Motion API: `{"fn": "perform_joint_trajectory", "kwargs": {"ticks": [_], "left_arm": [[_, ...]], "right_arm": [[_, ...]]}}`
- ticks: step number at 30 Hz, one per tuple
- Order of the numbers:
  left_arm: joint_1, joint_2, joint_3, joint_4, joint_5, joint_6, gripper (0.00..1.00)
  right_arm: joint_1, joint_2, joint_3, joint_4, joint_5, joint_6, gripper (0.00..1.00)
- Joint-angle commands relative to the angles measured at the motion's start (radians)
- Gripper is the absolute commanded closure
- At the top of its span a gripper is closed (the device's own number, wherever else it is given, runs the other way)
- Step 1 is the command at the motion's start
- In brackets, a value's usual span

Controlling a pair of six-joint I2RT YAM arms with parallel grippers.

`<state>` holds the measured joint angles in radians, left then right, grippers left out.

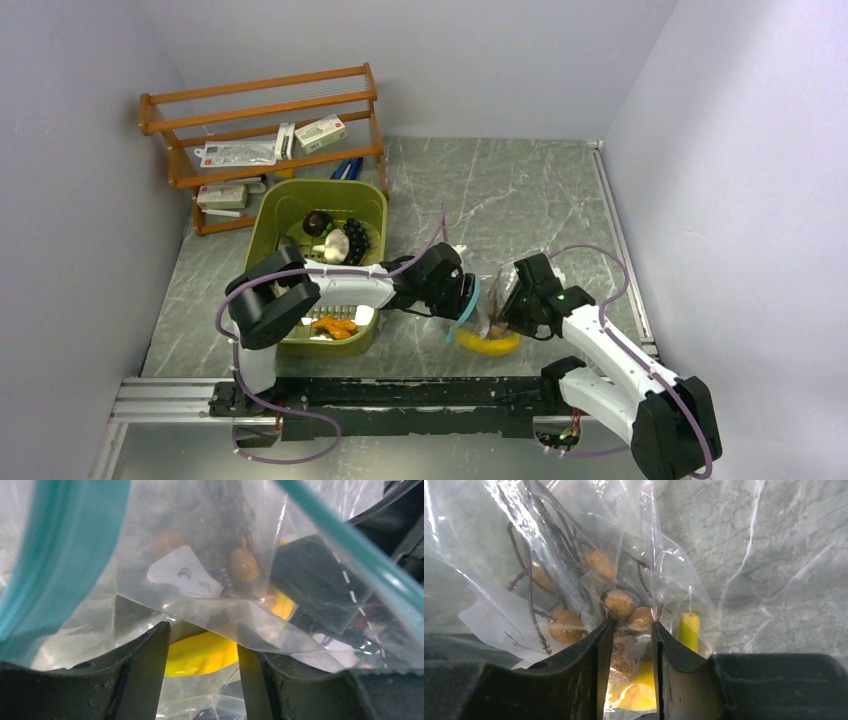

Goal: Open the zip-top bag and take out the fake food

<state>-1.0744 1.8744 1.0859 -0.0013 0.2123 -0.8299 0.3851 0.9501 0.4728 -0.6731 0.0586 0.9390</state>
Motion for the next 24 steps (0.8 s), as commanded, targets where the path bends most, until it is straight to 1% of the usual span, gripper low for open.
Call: {"fn": "perform_joint_trajectory", "kwargs": {"ticks": [1,6,8,13,14,17,20,22,24], "left_arm": [[-0.007,0.032,0.01,0.137,0.086,-0.031,0.38],[-0.008,0.05,0.012,0.191,0.173,-0.049,0.4],[-0.009,0.066,0.019,0.173,0.212,-0.054,0.41],[-0.012,0.079,-0.024,0.183,0.232,-0.081,0.46],[-0.012,0.083,-0.024,0.182,0.234,-0.079,0.46],[-0.013,0.089,-0.005,0.156,0.223,-0.074,0.44],[-0.013,0.082,-0.003,0.14,0.192,-0.076,0.44],[-0.013,0.074,-0.009,0.125,0.167,-0.083,0.44],[-0.013,0.067,-0.019,0.119,0.142,-0.093,0.45]], "right_arm": [[-0.003,-0.042,-0.047,0.034,-0.055,0.014,0.66],[-0.003,-0.067,-0.062,0.012,-0.052,0.023,0.66],[-0.003,-0.082,-0.06,-0.002,-0.04,0.031,0.66],[-0.003,-0.119,-0.047,0.011,-0.049,0.038,0.66],[-0.004,-0.122,-0.035,-0.004,-0.038,0.036,0.68],[-0.003,-0.137,0.03,-0.121,0.085,0.074,0.69],[-0.003,-0.172,0.083,-0.233,0.221,0.149,0.66],[-0.003,-0.175,0.094,-0.252,0.273,0.174,0.66],[-0.004,-0.153,0.079,-0.234,0.289,0.186,0.67]]}}
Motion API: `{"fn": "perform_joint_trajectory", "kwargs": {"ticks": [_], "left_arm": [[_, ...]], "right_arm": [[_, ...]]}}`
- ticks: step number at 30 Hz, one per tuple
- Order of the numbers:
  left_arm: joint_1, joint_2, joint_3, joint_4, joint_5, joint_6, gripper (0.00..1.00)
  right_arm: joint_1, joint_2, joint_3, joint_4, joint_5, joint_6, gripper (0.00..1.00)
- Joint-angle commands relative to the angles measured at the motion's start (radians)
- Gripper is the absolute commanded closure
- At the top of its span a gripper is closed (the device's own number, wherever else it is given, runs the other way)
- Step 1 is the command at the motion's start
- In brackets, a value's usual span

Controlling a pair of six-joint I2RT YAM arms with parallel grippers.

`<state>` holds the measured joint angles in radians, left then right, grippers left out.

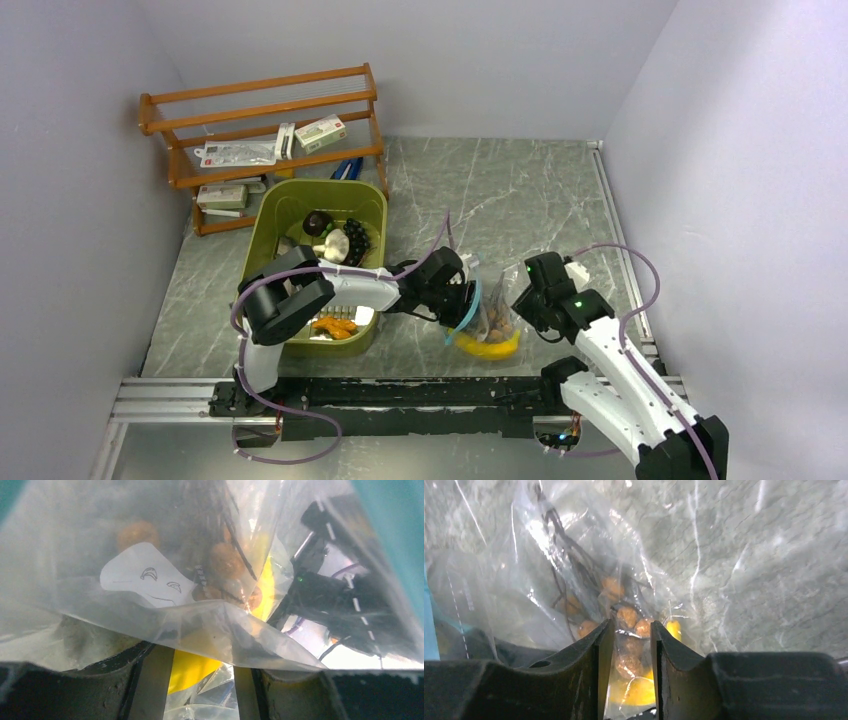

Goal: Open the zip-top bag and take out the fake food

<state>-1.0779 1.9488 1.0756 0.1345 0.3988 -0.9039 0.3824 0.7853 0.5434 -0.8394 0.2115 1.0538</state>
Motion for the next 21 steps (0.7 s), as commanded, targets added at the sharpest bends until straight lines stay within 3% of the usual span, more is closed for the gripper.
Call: {"fn": "perform_joint_trajectory", "kwargs": {"ticks": [1,5,9,15,21], "left_arm": [[-0.01,-0.009,-0.009,-0.029,-0.063,-0.024,0.46],[-0.01,-0.017,0.001,-0.122,-0.183,-0.05,0.51],[-0.008,-0.017,0.01,-0.123,-0.217,-0.061,0.51],[-0.008,-0.011,0.027,-0.083,-0.182,-0.059,0.49],[-0.007,-0.051,0.007,-0.158,-0.306,-0.103,0.46]], "right_arm": [[-0.003,0.033,0.0,-0.057,0.135,0.075,0.67],[-0.005,0.111,-0.051,0.036,0.06,0.039,0.72],[-0.005,0.127,-0.104,0.125,-0.026,0.002,0.75],[-0.005,0.084,-0.162,0.151,-0.069,0.0,0.75],[-0.005,0.071,-0.188,0.162,-0.093,0.006,0.75]]}}
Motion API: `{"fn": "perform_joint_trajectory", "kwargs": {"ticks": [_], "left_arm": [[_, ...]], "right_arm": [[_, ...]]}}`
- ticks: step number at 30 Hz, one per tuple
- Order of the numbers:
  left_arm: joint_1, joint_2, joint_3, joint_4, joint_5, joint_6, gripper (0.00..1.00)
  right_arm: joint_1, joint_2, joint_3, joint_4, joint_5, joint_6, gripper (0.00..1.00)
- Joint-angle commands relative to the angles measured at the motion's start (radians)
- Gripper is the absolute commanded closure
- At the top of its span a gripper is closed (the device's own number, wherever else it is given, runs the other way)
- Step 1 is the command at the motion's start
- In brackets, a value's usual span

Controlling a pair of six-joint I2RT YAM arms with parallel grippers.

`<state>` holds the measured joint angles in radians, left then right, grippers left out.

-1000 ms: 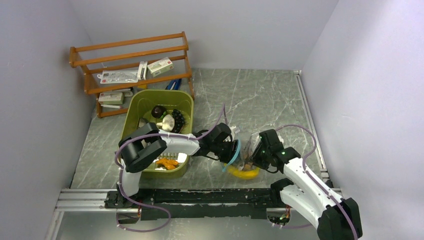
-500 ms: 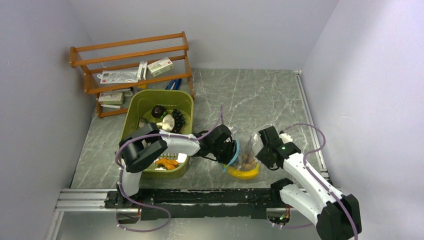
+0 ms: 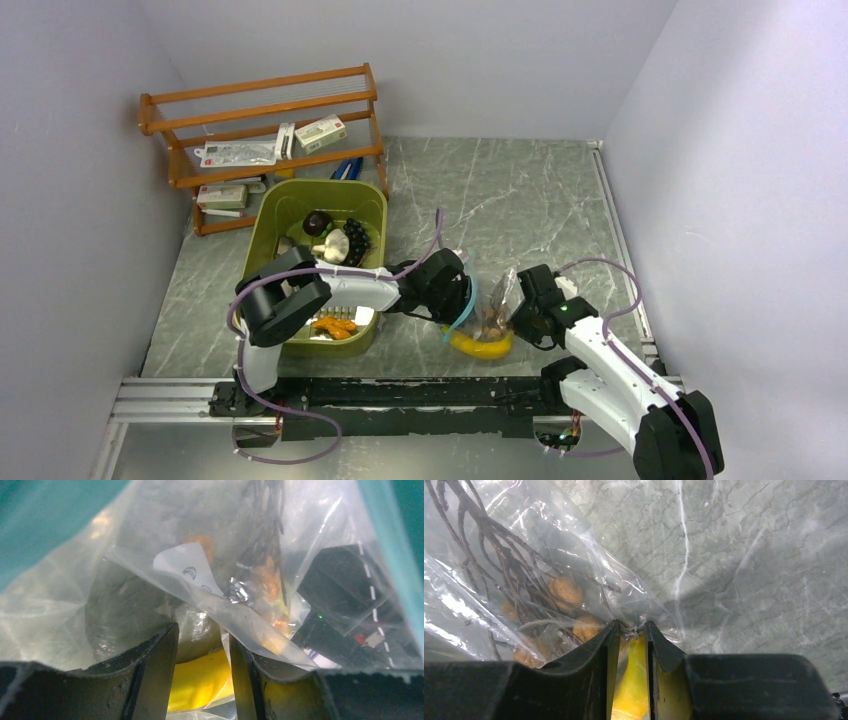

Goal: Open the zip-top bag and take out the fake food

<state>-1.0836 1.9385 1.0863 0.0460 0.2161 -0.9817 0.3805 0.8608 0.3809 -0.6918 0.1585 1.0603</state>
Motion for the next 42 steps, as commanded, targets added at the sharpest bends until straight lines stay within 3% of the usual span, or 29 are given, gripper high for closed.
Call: {"fn": "perform_joint_trajectory", "kwargs": {"ticks": [1,5,12,22,29,33,38,42], "left_arm": [[-0.002,-0.049,-0.01,-0.065,-0.132,-0.029,0.47],[-0.004,-0.039,0.02,-0.113,-0.143,-0.024,0.5],[-0.04,0.06,0.14,-0.125,0.007,0.109,0.54],[-0.06,-0.01,0.066,0.12,0.127,0.086,0.4],[-0.039,-0.018,0.028,0.147,0.097,0.008,0.38],[-0.017,0.006,0.007,0.197,0.109,-0.056,0.4],[-0.016,0.041,0.052,0.142,0.103,-0.041,0.45],[-0.015,0.066,0.057,0.149,0.116,-0.044,0.57]], "right_arm": [[-0.003,-0.003,-0.027,0.015,-0.041,-0.001,0.75],[-0.003,-0.004,-0.028,0.021,-0.048,-0.003,0.75],[-0.003,-0.002,-0.036,0.049,-0.079,-0.012,0.75],[-0.003,-0.009,-0.055,0.062,-0.098,-0.005,0.75],[-0.003,-0.04,-0.067,0.06,-0.115,-0.001,0.74],[-0.003,-0.061,-0.081,0.104,-0.187,-0.023,0.76],[-0.003,-0.064,-0.083,0.13,-0.257,-0.044,0.8],[-0.003,-0.053,-0.075,0.135,-0.27,-0.065,0.81]]}}
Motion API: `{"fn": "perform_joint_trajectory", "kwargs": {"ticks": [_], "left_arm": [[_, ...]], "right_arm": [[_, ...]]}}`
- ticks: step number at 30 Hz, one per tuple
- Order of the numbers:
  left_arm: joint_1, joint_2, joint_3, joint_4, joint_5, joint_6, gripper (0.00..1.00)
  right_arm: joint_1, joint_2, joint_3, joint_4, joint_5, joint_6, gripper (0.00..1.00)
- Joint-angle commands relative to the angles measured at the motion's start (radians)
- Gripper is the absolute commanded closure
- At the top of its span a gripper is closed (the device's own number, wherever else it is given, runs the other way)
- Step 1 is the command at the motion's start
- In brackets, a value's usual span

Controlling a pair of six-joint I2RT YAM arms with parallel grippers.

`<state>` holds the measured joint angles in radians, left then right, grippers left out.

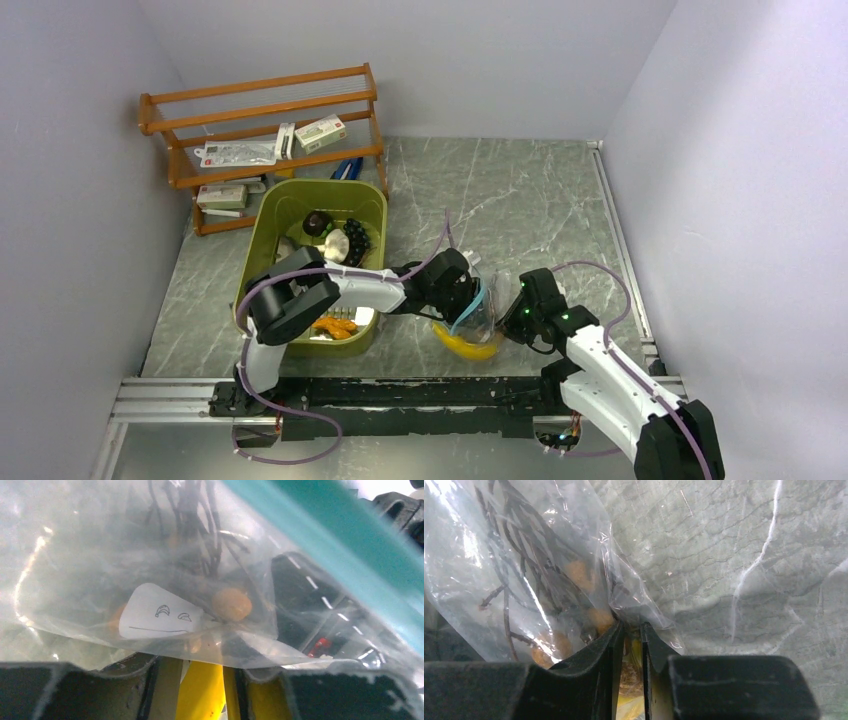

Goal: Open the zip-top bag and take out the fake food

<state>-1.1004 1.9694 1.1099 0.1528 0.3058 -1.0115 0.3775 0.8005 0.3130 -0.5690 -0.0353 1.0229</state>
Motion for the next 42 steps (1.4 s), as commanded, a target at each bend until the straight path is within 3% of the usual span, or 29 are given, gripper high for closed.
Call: {"fn": "perform_joint_trajectory", "kwargs": {"ticks": [1,8,12,17,26,42], "left_arm": [[0.001,0.038,0.031,0.044,0.031,-0.017,0.61],[0.003,0.032,0.021,0.021,0.028,0.0,0.85],[0.015,0.013,0.037,-0.051,0.009,0.067,0.93],[0.018,-0.03,0.053,-0.157,-0.021,0.16,0.93],[0.018,-0.111,0.008,-0.252,-0.061,0.215,0.93],[0.016,-0.156,0.096,-0.562,-0.299,0.288,0.93]], "right_arm": [[0.0,0.013,-0.002,0.01,-0.078,-0.03,0.81],[0.0,0.027,0.02,-0.002,-0.063,-0.026,0.8],[-0.001,0.021,0.079,-0.11,0.072,-0.027,0.73],[-0.002,0.025,0.116,-0.164,0.148,-0.038,0.68],[-0.005,0.066,0.055,-0.056,0.047,-0.038,0.72],[-0.006,0.083,0.032,-0.01,-0.002,-0.056,0.73]]}}
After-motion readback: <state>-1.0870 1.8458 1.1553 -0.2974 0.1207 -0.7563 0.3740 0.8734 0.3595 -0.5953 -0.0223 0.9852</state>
